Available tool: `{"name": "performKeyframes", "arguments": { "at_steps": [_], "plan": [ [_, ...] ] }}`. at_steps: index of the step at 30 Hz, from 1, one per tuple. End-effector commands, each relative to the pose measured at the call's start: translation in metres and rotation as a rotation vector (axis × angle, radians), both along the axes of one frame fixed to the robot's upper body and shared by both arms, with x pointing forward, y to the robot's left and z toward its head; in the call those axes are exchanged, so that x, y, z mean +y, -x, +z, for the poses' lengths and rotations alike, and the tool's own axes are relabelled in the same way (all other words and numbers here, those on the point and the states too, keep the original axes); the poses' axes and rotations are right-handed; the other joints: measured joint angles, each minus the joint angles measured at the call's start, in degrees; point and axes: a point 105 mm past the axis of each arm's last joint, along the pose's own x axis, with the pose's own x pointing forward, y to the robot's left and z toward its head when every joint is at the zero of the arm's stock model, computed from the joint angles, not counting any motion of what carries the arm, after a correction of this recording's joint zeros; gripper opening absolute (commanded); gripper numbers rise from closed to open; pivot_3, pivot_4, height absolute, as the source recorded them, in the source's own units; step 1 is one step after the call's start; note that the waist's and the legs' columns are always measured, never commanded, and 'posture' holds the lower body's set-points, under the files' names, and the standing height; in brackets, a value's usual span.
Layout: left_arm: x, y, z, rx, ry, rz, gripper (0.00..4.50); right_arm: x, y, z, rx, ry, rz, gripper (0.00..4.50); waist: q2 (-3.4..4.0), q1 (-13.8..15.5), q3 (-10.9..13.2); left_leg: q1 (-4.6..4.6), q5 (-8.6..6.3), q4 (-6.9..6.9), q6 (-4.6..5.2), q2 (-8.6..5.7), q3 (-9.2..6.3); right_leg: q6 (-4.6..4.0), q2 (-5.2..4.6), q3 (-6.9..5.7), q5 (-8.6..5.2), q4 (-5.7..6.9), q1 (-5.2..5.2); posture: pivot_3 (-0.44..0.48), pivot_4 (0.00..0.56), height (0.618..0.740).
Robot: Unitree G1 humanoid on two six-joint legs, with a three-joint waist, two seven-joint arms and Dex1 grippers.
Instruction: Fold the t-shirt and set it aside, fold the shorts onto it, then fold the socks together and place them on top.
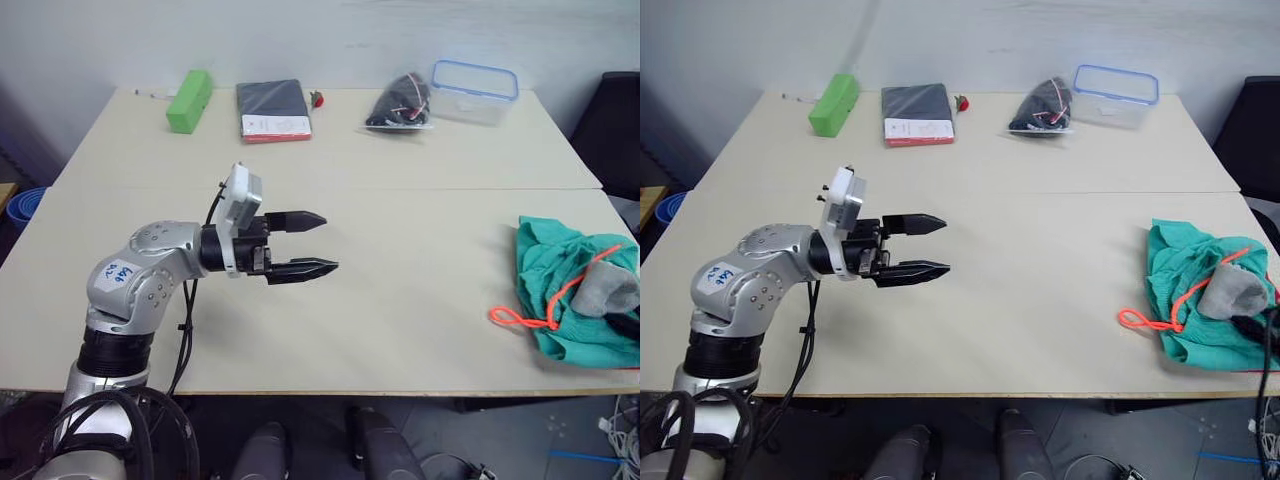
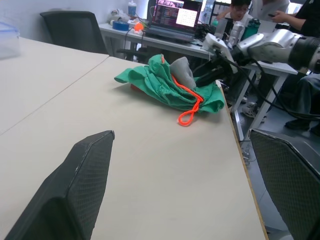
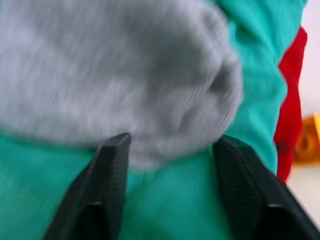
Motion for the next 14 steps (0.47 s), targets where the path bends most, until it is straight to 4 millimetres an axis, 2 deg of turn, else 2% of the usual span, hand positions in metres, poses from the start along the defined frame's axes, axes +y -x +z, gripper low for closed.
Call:
{"name": "performKeyframes", "arguments": {
  "at_steps": [1,2,3,5,7,10,14],
  "plan": [
    [0.013,0.002,0.008,-0.008,0.02,0.012,4.5,-0.019,0.034,0.052,-0.138,-0.045,-0.068,4.1,0.1,0.0,0.0,0.04,-0.04,0.01,0.05,-0.01,0.03,0.04,-0.01,0.02,0.0,-0.04,0.09,0.0,0.15,0.74],
    [0.016,0.002,0.008,0.0,0.019,0.013,4.5,-0.024,0.046,0.06,-0.138,-0.063,-0.078,4.4,0.13,0.0,0.0,0.07,-0.08,0.01,0.08,-0.03,0.04,0.05,-0.02,0.04,-0.01,-0.08,0.18,0.0,0.15,0.74],
    [0.018,0.003,0.009,0.005,0.017,0.013,4.5,-0.025,0.054,0.065,-0.135,-0.072,-0.079,4.46,0.13,-0.1,0.0,0.11,-0.11,0.01,0.09,-0.01,0.04,0.06,-0.02,0.03,-0.02,-0.09,0.25,0.0,0.15,0.74],
    [0.03,0.004,0.009,0.018,0.0,0.026,4.5,-0.021,0.076,0.079,-0.092,-0.103,-0.014,4.46,0.11,-0.2,0.0,0.11,-0.14,0.01,0.08,0.03,0.05,0.01,0.01,0.02,-0.05,-0.13,0.32,0.0,0.15,0.74],
    [0.041,0.007,0.01,0.029,-0.018,0.036,4.5,-0.015,0.087,0.098,-0.081,-0.138,0.043,4.46,0.1,-0.6,0.0,0.13,-0.15,0.01,0.07,0.07,0.08,-0.03,0.07,0.02,-0.11,-0.17,0.41,0.0,0.15,0.74],
    [0.055,0.013,0.015,0.042,-0.024,0.041,4.5,-0.01,0.097,0.114,-0.084,-0.196,0.1,4.46,-0.04,-1.4,0.1,0.2,-0.15,0.01,0.06,0.1,0.12,-0.09,0.08,0.01,-0.19,-0.16,0.46,0.0,0.15,0.74],
    [0.064,0.012,0.02,0.024,-0.017,0.075,4.5,-0.009,0.098,0.111,-0.059,-0.192,0.139,4.46,-0.17,-1.4,0.1,0.22,-0.17,0.01,0.03,0.13,0.06,-0.12,0.07,-0.09,-0.23,-0.2,0.45,0.0,0.15,0.74]
  ]
}}
